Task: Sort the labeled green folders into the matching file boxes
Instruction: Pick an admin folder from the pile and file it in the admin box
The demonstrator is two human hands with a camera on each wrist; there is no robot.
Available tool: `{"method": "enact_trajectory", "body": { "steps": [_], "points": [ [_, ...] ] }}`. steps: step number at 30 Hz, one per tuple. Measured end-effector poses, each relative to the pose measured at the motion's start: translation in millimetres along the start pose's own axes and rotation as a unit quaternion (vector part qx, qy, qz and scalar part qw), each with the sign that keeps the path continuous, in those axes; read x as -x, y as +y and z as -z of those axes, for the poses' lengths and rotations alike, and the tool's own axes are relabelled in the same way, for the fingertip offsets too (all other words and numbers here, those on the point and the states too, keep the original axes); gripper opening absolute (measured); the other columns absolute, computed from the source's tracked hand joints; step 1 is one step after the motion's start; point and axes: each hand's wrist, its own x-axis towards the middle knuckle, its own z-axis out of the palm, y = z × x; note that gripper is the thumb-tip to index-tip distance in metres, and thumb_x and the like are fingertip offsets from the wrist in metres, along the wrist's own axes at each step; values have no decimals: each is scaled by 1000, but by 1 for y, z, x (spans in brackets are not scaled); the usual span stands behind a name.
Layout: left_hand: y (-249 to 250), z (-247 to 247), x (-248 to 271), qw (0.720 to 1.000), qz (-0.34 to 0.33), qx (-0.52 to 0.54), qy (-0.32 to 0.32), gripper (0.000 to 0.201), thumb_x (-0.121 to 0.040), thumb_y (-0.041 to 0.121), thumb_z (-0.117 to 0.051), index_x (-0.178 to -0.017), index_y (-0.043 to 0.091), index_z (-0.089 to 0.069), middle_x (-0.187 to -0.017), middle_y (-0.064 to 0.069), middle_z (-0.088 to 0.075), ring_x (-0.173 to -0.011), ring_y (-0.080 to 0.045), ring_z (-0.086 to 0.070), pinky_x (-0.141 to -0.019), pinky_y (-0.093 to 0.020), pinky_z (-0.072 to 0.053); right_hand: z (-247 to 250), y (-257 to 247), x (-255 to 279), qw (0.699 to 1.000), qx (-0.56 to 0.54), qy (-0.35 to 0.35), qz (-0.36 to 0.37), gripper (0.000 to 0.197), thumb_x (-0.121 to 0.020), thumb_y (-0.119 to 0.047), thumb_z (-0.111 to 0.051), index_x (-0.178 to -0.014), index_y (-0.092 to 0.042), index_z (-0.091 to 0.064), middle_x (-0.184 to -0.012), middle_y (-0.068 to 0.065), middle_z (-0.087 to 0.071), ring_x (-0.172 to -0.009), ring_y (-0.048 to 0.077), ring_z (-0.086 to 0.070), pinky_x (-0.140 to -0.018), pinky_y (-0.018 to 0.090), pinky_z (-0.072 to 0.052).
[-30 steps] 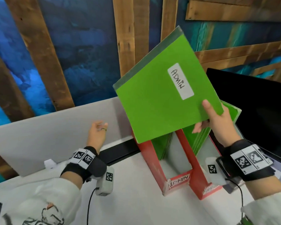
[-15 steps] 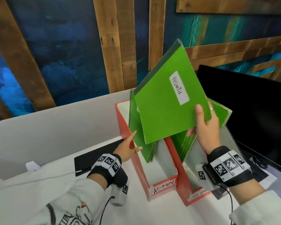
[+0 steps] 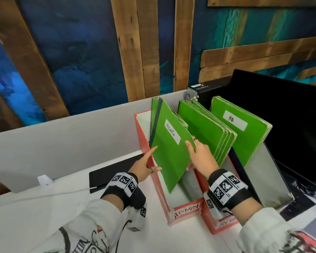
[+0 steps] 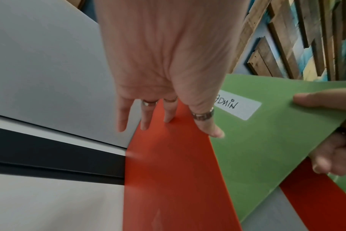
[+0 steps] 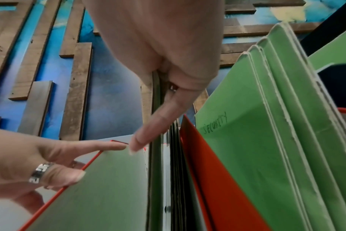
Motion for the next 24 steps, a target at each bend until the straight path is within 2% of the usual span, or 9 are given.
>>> {"method": "enact_trajectory", "body": {
  "steps": [3,6,9,12,14,16,18,21,24],
  "points": [
    [-3,-2,-1,1000,7,9,0,82,-85,22,-65,-145,44,-14,-153,-3,-31,-138,-22,-35,-107,-29,-31,-7,3,-1,1000,-1,-2,1,22,-100,-21,-32,-100,-5,-46,-84,20,-59,-60,29,-68,-48,34,-55],
    [-5,-3,-2,1000,4,25,-1,83,-85,21,-66,-144,46,-13,-154,0,-29,-143,-22,-26,-114,-38,-28,-12,3,-4,998,46,19,34,22,-99,-20,-31,-106,-7,-48,-100,19,-50,-80,30,-59,-75,43,-52],
    [-7,-4,-3,1000,4,28,-1,84,-85,20,-65,-145,46,-12,-155,1,-27,-144,-21,-24,-114,-39,-26,-13,2,-6,988,147,17,34,34,-102,-28,-28,-123,-7,-44,-76,3,-49,-69,27,-54,-63,32,-41],
    [-10,-5,-4,999,-1,38,2,85,-85,20,-66,-144,47,-11,-155,2,-26,-144,-20,-22,-117,-42,-24,-18,2,-10,986,164,-3,11,42,-101,-27,-28,-137,-6,-28,-66,1,-55,-63,28,-62,-55,39,-50],
    [-13,-5,-6,999,-7,47,0,86,-84,21,-66,-142,52,-11,-155,4,-26,-144,-19,-22,-117,-43,-24,-24,4,-15,988,157,0,13,39,-100,-22,-31,-136,-7,-27,-68,3,-58,-59,26,-62,-49,35,-49],
    [-14,-6,-6,998,-13,58,-6,87,-82,24,-67,-137,61,-12,-154,5,-29,-143,-19,-25,-116,-45,-25,-29,6,-18,988,156,5,21,38,-98,-16,-34,-135,-9,-26,-72,4,-61,-58,24,-56,-45,29,-38],
    [-15,-6,-6,997,-21,68,-7,86,-80,28,-68,-129,71,-13,-153,6,-31,-142,-19,-28,-115,-47,-28,-34,8,-18,989,141,8,31,43,-96,-15,-37,-137,-12,-23,-87,6,-67,-66,25,-62,-51,29,-41],
    [-17,-5,-5,997,-25,72,-6,85,-79,29,-68,-126,73,-13,-153,8,-30,-142,-18,-28,-116,-47,-27,-38,10,-13,993,96,42,50,42,-96,-17,-43,-133,-13,-23,-112,1,-65,-81,22,-67,-64,30,-49],
    [-18,-5,-5,996,-25,81,-8,83,-73,38,-67,-126,73,-14,-152,8,-32,-142,-18,-30,-115,-47,-28,-40,11,-9,991,102,55,71,39,-95,-19,-44,-128,-15,-25,-111,3,-60,-75,23,-65,-61,33,-50]
  ]
}}
